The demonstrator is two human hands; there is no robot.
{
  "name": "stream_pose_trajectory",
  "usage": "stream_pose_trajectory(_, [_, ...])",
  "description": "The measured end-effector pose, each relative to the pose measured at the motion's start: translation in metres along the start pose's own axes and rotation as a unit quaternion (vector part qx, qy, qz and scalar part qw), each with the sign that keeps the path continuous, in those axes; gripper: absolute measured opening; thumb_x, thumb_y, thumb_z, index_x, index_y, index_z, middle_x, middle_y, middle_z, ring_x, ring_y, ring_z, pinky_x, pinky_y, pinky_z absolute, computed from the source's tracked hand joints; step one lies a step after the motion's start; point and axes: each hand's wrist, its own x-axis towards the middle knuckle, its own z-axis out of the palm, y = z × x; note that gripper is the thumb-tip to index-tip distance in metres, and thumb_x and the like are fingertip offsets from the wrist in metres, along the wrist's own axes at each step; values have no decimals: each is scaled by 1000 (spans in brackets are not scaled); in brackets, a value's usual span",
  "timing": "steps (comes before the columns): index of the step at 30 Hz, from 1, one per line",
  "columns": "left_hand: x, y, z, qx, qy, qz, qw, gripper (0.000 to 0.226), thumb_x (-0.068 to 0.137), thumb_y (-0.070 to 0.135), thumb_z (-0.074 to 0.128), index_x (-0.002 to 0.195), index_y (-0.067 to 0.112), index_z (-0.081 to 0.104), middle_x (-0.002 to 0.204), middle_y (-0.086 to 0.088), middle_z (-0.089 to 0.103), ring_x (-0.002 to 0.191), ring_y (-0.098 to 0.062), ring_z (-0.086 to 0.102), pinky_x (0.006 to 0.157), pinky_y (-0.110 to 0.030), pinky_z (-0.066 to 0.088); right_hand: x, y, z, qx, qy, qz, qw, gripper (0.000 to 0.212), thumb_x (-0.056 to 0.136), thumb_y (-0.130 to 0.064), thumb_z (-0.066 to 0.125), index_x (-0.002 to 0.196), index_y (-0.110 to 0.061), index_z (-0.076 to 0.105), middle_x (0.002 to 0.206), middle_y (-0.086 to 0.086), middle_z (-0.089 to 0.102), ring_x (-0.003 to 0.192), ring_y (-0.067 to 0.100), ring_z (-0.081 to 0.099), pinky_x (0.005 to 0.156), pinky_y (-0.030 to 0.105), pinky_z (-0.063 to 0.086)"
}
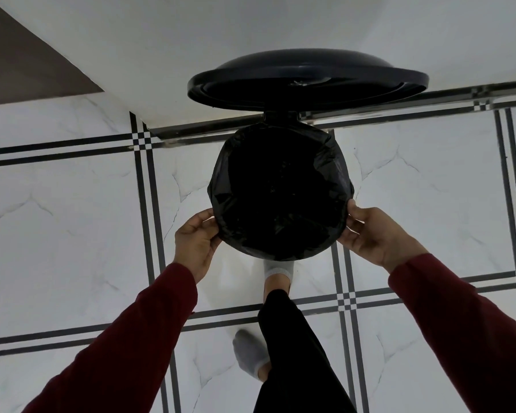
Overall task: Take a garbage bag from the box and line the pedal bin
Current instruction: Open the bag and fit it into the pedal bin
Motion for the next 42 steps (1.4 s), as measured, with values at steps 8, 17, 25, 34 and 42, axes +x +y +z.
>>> stream_pose_trajectory(8, [-4,8,-4,105,69,-142,982,6,94,11,72,99,13,75,92,-4,71,73,-11,64,65,-21,52,2,-1,-2,-51,11,26,998,23,93,-29,68,114,-19,69,106,-1,68,96,20,69,79,39,60])
stream_pose_trajectory(17, [-10,11,9,-55,42,-237,969,15,104,17,56,100,14,70,90,-4,75,85,-18,68,76,-32,56,2,4,-2,-40,-11,29,999,19,96,-35,62,95,-18,72,99,2,68,102,23,66,97,44,53])
stream_pose_trajectory(25, [-20,3,8,-174,-19,-203,963,41,94,44,70,121,13,73,111,-10,75,104,-26,72,94,-38,59,5,16,-4,2,-27,23,999,27,88,-47,68,98,-22,70,100,-4,66,101,19,62,92,38,50])
stream_pose_trajectory(34, [-14,1,16,-119,19,-131,984,20,100,30,64,113,15,66,112,-7,76,95,-23,76,77,-37,64,9,28,-1,43,18,-8,999,30,92,-46,66,102,-19,72,90,-3,71,79,14,71,68,30,60])
stream_pose_trajectory(42, [-10,14,15,63,30,-36,997,21,103,11,48,104,12,68,105,-7,72,89,-25,69,73,-36,59,5,25,-1,-35,54,-71,995,32,96,-50,58,97,-20,71,78,-8,71,70,8,69,64,28,56])
